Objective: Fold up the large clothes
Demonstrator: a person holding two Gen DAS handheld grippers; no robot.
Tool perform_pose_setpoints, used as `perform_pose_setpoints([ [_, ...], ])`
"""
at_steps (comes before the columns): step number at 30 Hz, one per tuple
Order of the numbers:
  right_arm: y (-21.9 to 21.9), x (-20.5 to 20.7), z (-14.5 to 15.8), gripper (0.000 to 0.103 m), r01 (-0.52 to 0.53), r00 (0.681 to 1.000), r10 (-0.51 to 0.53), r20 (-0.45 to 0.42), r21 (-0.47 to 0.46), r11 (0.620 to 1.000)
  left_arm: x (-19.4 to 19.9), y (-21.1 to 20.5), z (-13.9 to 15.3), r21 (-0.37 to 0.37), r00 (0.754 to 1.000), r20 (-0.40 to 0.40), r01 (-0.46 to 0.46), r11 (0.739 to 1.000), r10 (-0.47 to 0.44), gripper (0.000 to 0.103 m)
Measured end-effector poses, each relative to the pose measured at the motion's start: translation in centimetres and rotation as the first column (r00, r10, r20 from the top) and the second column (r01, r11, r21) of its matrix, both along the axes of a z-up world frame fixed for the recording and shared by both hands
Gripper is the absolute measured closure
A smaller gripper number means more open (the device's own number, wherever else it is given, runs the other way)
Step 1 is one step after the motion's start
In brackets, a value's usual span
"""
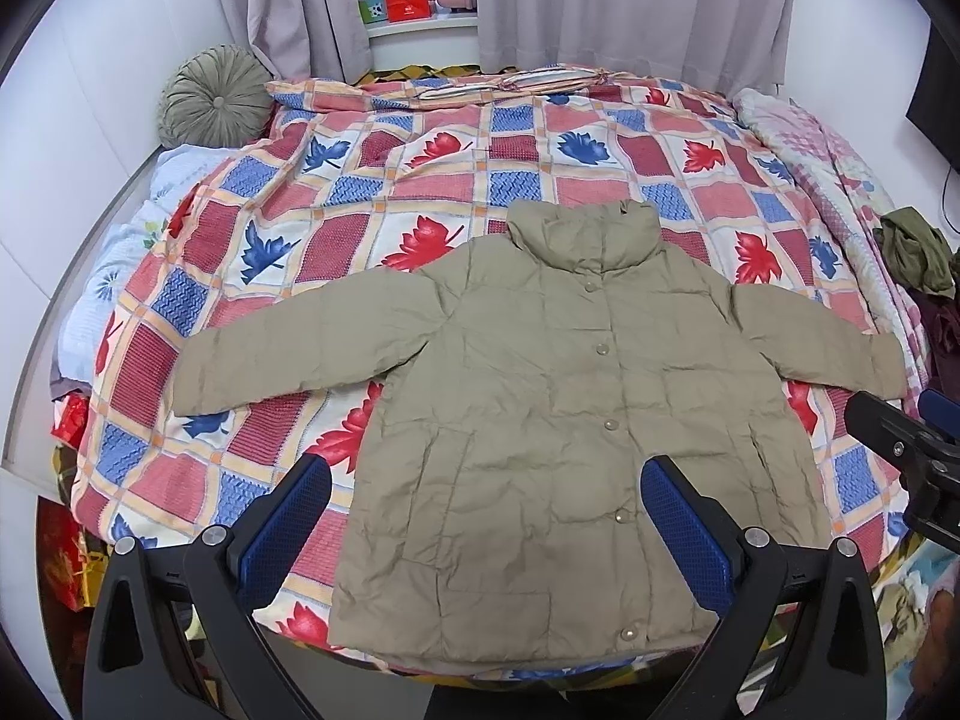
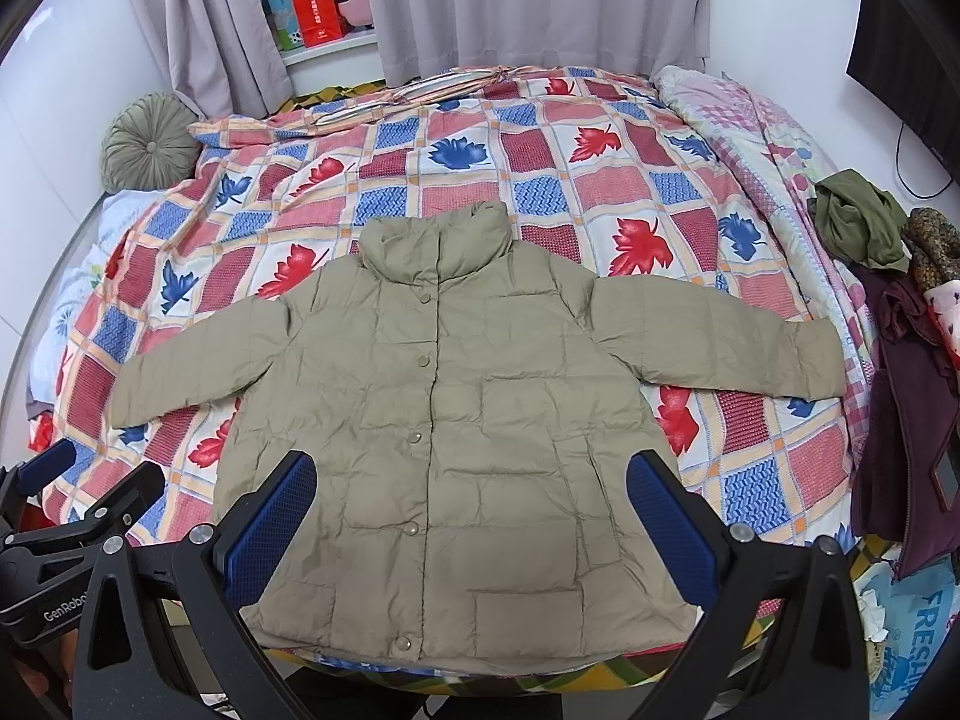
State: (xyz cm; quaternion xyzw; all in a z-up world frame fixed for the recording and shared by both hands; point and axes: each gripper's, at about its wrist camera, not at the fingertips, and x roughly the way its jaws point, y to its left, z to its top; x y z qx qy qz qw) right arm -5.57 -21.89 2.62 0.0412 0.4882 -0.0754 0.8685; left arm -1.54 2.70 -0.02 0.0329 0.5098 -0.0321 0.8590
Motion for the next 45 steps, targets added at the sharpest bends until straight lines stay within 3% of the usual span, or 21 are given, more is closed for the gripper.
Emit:
perform_pose_setpoints([
  [8, 0.4, -0.1, -1.2, 0.0, 0.012, 0.999, -0.011, -0.04, 0.023, 1.0, 1.4, 3.2, -2.0, -0.056, 0.998, -0.043, -0.052, 0.997, 0.05, 0.0],
  [13, 1.7, 2.9, -3.2, 0.0, -0.012, 0.998, 0.017, -0.061, 0.084, 0.996, 3.2, 7.5, -5.8, -0.121, 0.987, -0.131, -0.109, 0.987, 0.093, 0.0],
  [16, 2.5, 4.1, -4.6, 0.0, -0.02, 0.998, 0.028, -0.062, 0.13, 0.991, 4.2, 10.1, -8.1, -0.131, 0.98, -0.153, -0.148, 0.98, 0.127, 0.0],
  [20, 4.3, 6.1, -7.3, 0.0, -0.021, 0.997, 0.033, -0.07, 0.158, 0.987, 6.1, 14.3, -11.5, -0.207, 0.972, -0.174, -0.196, 0.958, 0.161, 0.0],
  [23, 5.8, 7.8, -9.7, 0.0, -0.038, 0.993, 0.057, -0.1, 0.182, 0.983, 8.1, 17.5, -14.9, -0.327, 0.964, -0.199, -0.234, 0.916, 0.175, 0.0],
  [26, 7.9, 9.4, -13.0, 0.0, -0.057, 0.973, 0.1, -0.209, 0.202, 0.978, 10.4, 20.9, -18.9, -0.448, 0.942, -0.25, -0.317, 0.836, 0.223, 0.0],
  [29, 9.6, 10.0, -15.9, 0.0, -0.069, 0.961, 0.125, -0.245, 0.227, 0.972, 12.7, 23.9, -22.6, -0.523, 0.917, -0.278, -0.394, 0.756, 0.286, 0.0],
  [35, 11.8, 11.3, -21.4, 0.0, -0.115, 0.937, 0.187, -0.296, 0.245, 0.963, 17.7, 28.1, -28.4, -0.578, 0.887, -0.271, -0.46, 0.674, 0.374, 0.0],
  [40, 12.2, 12.9, -24.3, 0.0, -0.122, 0.938, 0.199, -0.282, 0.271, 0.955, 20.1, 32.3, -30.8, -0.589, 0.836, -0.266, -0.535, 0.606, 0.479, 0.0],
  [42, 12.2, 13.8, -24.9, 0.0, -0.111, 0.942, 0.192, -0.274, 0.285, 0.952, 20.7, 33.8, -30.5, -0.577, 0.823, -0.241, -0.547, 0.607, 0.514, 0.0],
  [45, 12.6, 15.6, -25.3, 0.0, -0.104, 0.951, 0.187, -0.246, 0.315, 0.944, 22.0, 35.9, -30.0, -0.511, 0.806, -0.187, -0.568, 0.645, 0.561, 0.0],
])
